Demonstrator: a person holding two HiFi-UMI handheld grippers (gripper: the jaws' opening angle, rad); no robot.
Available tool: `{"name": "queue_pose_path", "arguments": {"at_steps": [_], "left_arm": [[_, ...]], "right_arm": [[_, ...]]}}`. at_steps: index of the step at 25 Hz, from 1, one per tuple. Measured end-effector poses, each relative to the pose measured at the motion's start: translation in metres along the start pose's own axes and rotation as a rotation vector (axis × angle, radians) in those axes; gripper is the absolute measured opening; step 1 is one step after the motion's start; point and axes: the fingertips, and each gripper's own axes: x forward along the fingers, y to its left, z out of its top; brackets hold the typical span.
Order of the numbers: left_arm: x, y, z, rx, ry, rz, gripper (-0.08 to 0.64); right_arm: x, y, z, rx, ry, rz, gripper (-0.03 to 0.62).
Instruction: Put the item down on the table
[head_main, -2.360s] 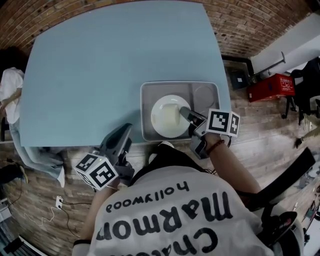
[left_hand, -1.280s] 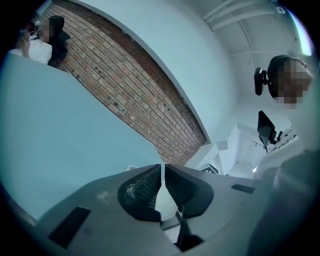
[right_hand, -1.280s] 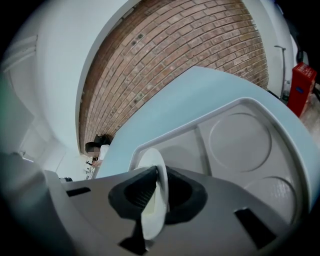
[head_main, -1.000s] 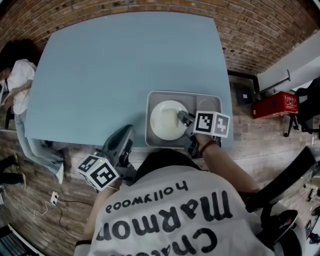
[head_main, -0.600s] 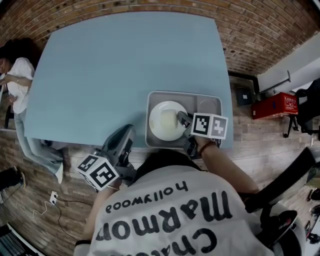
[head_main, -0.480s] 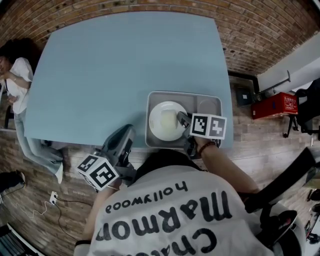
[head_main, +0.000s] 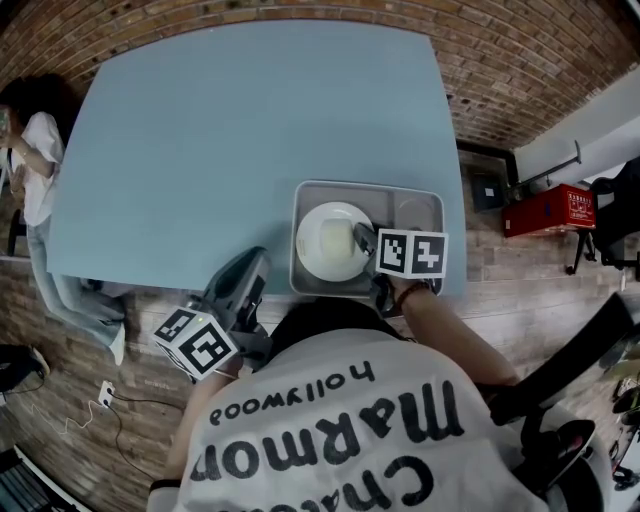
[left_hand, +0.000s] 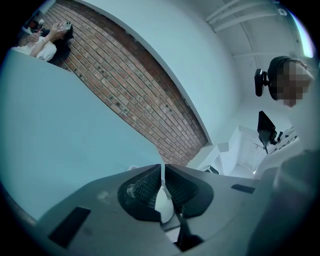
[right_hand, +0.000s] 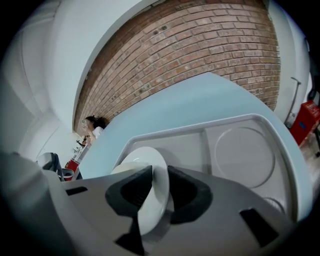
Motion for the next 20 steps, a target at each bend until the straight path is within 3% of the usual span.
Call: {"name": "queue_pose_path", "arguments": {"at_steps": [9,20], "left_arm": [[0.0002,0.0026,-0.0005,0.008,0.002,0.002,0.025],[0.0016,0.0015,0.0005,0.037,0.018,0.002,0.026]], "right_arm": [[0.0029,-0.0004,-0.0033,-0.116,0.026,-0.044,0.094],[0.0055,-0.0019,-0.0074,-0.183,0.054,-0.073,0.098]]}}
